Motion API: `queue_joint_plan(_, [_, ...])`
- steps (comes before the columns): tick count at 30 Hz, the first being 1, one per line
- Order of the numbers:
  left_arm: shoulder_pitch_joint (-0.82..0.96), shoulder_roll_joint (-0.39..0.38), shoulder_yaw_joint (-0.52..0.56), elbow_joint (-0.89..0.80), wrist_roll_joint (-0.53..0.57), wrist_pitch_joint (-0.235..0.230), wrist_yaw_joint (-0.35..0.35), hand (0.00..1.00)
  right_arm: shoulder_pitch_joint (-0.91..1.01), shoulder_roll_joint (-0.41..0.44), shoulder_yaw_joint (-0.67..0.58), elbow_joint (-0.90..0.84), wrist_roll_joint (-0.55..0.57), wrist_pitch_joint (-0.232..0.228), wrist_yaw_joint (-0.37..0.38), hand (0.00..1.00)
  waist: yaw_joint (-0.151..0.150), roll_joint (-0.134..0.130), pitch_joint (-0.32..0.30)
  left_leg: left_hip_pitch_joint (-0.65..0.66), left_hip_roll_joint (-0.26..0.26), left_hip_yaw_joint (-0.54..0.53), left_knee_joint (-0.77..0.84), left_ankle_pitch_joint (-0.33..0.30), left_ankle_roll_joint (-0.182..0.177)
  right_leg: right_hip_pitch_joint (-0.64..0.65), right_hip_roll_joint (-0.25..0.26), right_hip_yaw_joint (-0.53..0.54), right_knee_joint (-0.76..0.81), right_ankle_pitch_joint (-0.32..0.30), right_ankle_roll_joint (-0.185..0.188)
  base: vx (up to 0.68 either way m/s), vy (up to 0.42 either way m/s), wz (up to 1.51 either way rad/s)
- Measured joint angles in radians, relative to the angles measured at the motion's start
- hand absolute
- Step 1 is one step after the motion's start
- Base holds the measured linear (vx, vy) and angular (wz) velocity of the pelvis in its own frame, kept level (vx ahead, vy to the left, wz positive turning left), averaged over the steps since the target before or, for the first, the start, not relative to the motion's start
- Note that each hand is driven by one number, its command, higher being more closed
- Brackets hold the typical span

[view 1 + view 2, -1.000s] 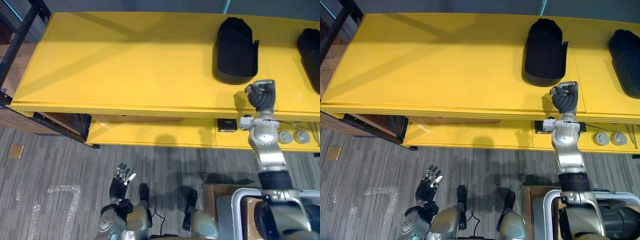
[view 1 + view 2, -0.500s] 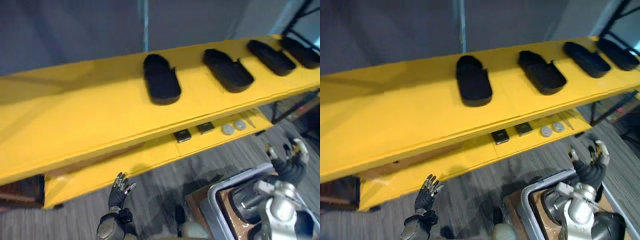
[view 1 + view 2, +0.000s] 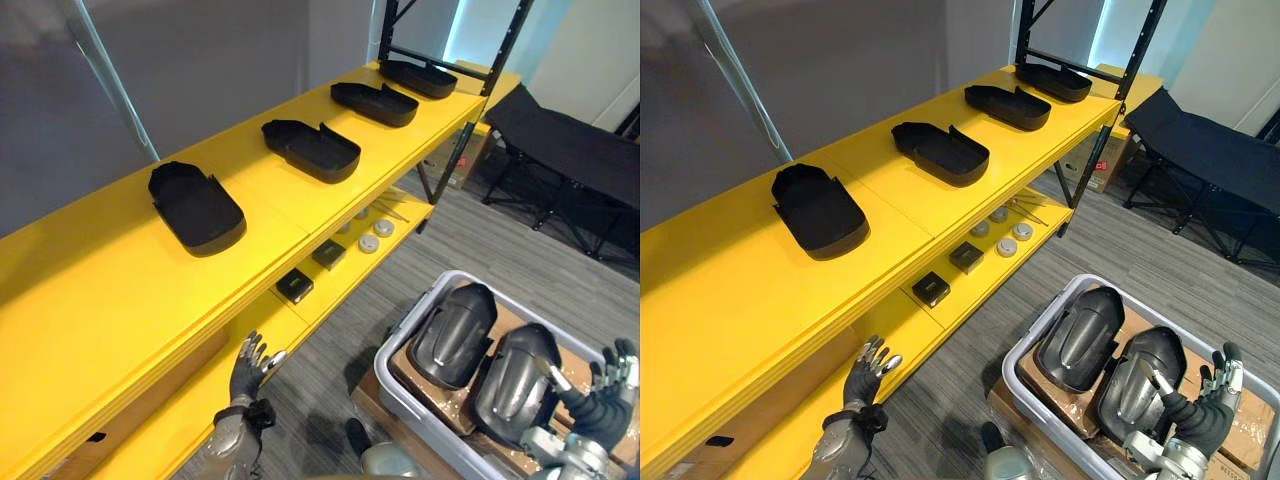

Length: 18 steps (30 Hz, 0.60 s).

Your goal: Walk over and take plastic housings, then place them on the shelf

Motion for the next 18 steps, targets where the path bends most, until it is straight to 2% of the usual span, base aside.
queue_joint_plan(3, [0.001, 0.001, 0.004, -0.007, 0.0, 0.006, 0.022, 0.0, -0.06, -0.037, 0.034, 0.001, 0.0, -0.001, 0.002, 0.0, 0.027, 0.002, 0.001, -0.029, 0.009, -0.094, 0.057, -0.029, 0.035, -0.01, 0.009, 0.026, 0.0, 0.008, -0.004, -0.06, -0.054, -0.3])
queue_joint_plan(4, [0.011, 0.001, 0.006, -0.011, 0.0, 0.008, 0.031, 0.0, -0.103, -0.053, 0.035, 0.01, 0.002, -0.001, 0.003, 0.0, 0.055, 0.0, 0.003, -0.057, 0.024, -0.189, 0.135, -0.064, 0.072, -0.012, 0.018, 0.054, -0.001, 0.013, -0.004, -0.06, -0.031, -0.51])
queue_joint_plan(6, [0.028, -0.001, 0.017, -0.018, -0.002, 0.008, 0.05, 0.0, -0.155, -0.078, 0.05, 0.034, 0.017, -0.001, 0.018, 0.0, 0.071, -0.009, 0.008, -0.101, 0.032, -0.327, 0.256, -0.096, 0.126, -0.006, 0.021, 0.086, -0.002, 0.012, -0.004, -0.08, -0.007, -0.58])
queue_joint_plan(7, [0.047, -0.002, 0.023, -0.027, -0.004, 0.008, 0.061, 0.0, -0.186, -0.099, 0.07, 0.048, 0.037, -0.001, 0.032, 0.0, 0.085, -0.005, 0.01, -0.132, 0.033, -0.423, 0.34, -0.11, 0.151, -0.003, 0.029, 0.113, -0.005, 0.002, -0.013, -0.1, 0.06, -1.04])
queue_joint_plan(8, [0.089, -0.006, 0.043, -0.049, -0.008, 0.007, 0.077, 0.0, -0.236, -0.131, 0.11, 0.078, 0.041, -0.001, 0.05, 0.0, 0.11, 0.009, 0.013, -0.171, 0.027, -0.549, 0.457, -0.119, 0.165, -0.002, 0.044, 0.137, -0.009, -0.005, -0.033, -0.13, 0.113, -1.11])
queue_joint_plan(9, [0.106, -0.011, 0.053, -0.053, -0.008, 0.006, 0.082, 0.0, -0.256, -0.143, 0.131, 0.089, 0.041, -0.001, 0.051, 0.0, 0.121, 0.012, 0.016, -0.184, 0.019, -0.593, 0.484, -0.119, 0.166, -0.005, 0.046, 0.133, -0.009, -0.013, -0.045, -0.11, 0.125, -1.37])
queue_joint_plan(11, [0.142, -0.019, 0.079, -0.057, -0.009, 0.004, 0.088, 0.0, -0.298, -0.16, 0.182, 0.109, 0.04, 0.0, 0.057, 0.0, 0.158, 0.039, 0.016, -0.185, -0.007, -0.677, 0.491, -0.119, 0.166, -0.036, 0.052, 0.131, -0.008, -0.063, -0.083, -0.11, 0.146, -1.16])
queue_joint_plan(12, [0.139, -0.026, 0.087, -0.056, -0.008, -0.002, 0.085, 0.0, -0.313, -0.161, 0.189, 0.11, 0.038, 0.002, 0.053, 0.0, 0.166, 0.061, 0.018, -0.177, 0.006, -0.684, 0.46, -0.121, 0.165, -0.062, 0.059, 0.119, 0.034, -0.07, -0.073, -0.07, 0.106, -0.65])
queue_joint_plan(13, [0.14, -0.03, 0.093, -0.056, -0.008, -0.01, 0.08, 0.0, -0.325, -0.162, 0.197, 0.11, 0.038, 0.006, 0.047, 0.0, 0.165, 0.066, 0.026, -0.173, 0.008, -0.69, 0.434, -0.134, 0.149, -0.101, 0.061, 0.091, 0.116, -0.069, -0.074, 0.01, 0.04, -0.06])
queue_joint_plan(14, [0.123, -0.013, 0.096, -0.052, -0.007, -0.032, 0.077, 0.0, -0.328, -0.162, 0.198, 0.108, 0.038, 0.009, 0.039, 0.0, 0.149, 0.04, 0.04, -0.152, -0.019, -0.687, 0.391, -0.169, 0.115, -0.13, 0.048, 0.069, 0.172, -0.043, -0.016, -0.02, 0.011, 0.15])
queue_joint_plan(15, [0.11, -0.014, 0.092, -0.044, -0.007, -0.037, 0.077, 0.0, -0.334, -0.169, 0.189, 0.124, 0.039, 0.022, 0.035, 0.0, 0.153, 0.046, 0.049, -0.143, -0.01, -0.693, 0.363, -0.189, 0.099, -0.132, 0.058, 0.063, 0.164, -0.033, -0.021, -0.05, 0.047, 0.14])
queue_joint_plan(16, [0.108, -0.021, 0.089, -0.045, 0.001, -0.052, 0.069, 0.0, -0.34, -0.166, 0.19, 0.137, 0.039, 0.039, 0.022, 0.0, 0.162, 0.043, 0.053, -0.144, -0.008, -0.692, 0.348, -0.208, 0.096, -0.131, 0.06, 0.071, 0.14, -0.011, -0.021, -0.09, 0.05, -0.09])
queue_joint_plan(18, [0.107, -0.028, 0.084, -0.044, 0.002, -0.076, 0.056, 0.0, -0.332, -0.155, 0.195, 0.139, 0.039, 0.055, 0.017, 0.0, 0.162, 0.038, 0.058, -0.14, -0.007, -0.692, 0.342, -0.234, 0.086, -0.131, 0.062, 0.079, 0.13, 0.005, -0.01, -0.09, 0.095, -0.18])
